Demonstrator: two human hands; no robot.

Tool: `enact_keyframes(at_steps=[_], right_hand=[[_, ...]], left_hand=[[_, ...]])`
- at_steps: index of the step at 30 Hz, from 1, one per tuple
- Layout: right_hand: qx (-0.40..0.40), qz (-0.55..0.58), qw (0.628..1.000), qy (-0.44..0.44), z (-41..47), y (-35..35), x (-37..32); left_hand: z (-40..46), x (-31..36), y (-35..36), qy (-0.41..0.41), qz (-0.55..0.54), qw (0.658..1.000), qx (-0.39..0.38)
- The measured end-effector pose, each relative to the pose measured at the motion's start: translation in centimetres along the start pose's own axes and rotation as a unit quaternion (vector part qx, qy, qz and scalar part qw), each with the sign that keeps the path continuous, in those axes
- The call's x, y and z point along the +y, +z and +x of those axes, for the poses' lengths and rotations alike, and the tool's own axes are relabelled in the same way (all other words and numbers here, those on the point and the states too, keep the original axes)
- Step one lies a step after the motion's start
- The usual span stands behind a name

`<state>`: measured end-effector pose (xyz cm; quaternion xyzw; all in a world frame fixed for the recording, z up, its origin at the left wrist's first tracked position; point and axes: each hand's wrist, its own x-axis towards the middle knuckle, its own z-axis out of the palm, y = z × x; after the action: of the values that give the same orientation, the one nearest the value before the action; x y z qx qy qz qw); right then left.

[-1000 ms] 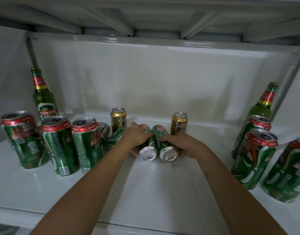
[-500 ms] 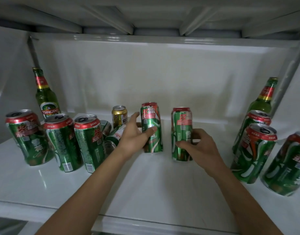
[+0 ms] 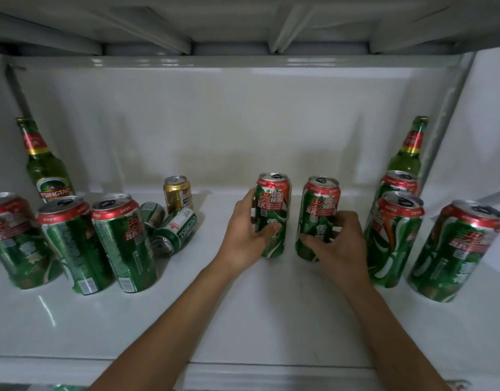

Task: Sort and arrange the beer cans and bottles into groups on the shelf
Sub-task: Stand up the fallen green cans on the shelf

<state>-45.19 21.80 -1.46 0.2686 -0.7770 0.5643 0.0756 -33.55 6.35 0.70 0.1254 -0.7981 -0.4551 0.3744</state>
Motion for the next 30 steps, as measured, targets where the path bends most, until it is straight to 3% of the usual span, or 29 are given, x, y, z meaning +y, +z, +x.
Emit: enact_keyframes(at_steps=[14,20,23,25,28,30], right_hand=[[-0.008,0.002,0.999,0.031,0.3,0.2,0.8],[-0.016,-0.028,0.999,0.032,-0.2,0.2,-0.2],[0.015,-0.028,0.999,0.013,-1.0,0.1,-2.3],[0.077,-0.005,0.997,-0.012,-1.6,-0.2,-4.0],[0.131,0.034,0.983,-0.124,-3.3,-0.5,-6.5],[0.094,0.046,0.973,-0.205,-5.2,0.1,-8.6]], left_hand=[[-1.1,-1.4,0.7,-0.022,-0.012,1.000,0.016],[-2.7,0.5,-1.2,-0.036,0.006,0.999,-0.023],[-4.4,2.2,-3.9,0.013,0.076,0.996,0.037],[-5.6,3.8,-6.7,0.079,0.107,0.987,0.088],[-7.3,5.9,-12.0,0.159,0.157,0.958,0.179],[-8.4,6.3,-15.7,0.180,0.212,0.932,0.231]])
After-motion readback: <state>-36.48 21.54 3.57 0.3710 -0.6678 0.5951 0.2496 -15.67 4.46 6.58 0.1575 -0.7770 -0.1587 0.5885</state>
